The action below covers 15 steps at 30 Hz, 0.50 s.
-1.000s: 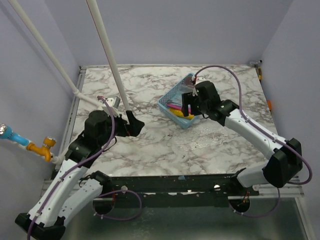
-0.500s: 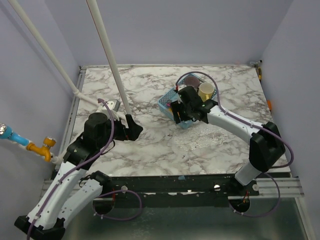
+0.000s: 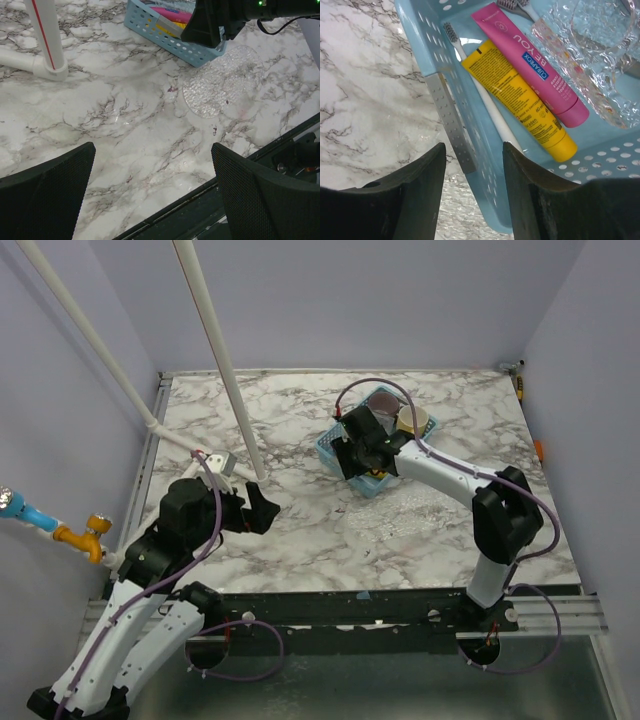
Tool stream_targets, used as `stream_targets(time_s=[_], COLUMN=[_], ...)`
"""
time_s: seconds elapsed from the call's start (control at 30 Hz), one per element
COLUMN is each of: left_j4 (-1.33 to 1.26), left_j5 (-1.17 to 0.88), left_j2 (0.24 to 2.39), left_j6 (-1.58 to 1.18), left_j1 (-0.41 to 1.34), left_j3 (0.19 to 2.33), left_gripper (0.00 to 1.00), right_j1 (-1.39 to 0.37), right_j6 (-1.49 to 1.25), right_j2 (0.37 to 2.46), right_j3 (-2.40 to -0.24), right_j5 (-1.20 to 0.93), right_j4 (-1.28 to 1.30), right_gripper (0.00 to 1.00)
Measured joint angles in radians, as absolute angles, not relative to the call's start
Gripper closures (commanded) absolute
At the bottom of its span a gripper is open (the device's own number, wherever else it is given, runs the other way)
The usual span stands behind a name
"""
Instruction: Prepare toiletry sets of a toothbrush and toothpaste on the tray
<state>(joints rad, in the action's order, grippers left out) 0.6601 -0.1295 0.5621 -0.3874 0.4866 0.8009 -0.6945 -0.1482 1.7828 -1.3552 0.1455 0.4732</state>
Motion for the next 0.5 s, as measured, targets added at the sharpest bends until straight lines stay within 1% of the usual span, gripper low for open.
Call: stream_targets(time_s=[0.3,0.5], left_j4=[0.677,0.68], left_j5=[-0.118,-0.094], left_j2=[0.524,0.508], left_j6=[-0.381,-0.379], left_j1=[0.487,0.487], left_j3=[0.774,0.772], left_gripper=[0.01,0.01], right_j1=[-0.701,-0.711], right_j6=[-0.139,-0.138], right_j2=[1.847,1.872], right_j3=[-1.398,-1.417], right_j5=[0.145,0.144], right_j4=[0.475,0.481], right_gripper=[0.6,0.72])
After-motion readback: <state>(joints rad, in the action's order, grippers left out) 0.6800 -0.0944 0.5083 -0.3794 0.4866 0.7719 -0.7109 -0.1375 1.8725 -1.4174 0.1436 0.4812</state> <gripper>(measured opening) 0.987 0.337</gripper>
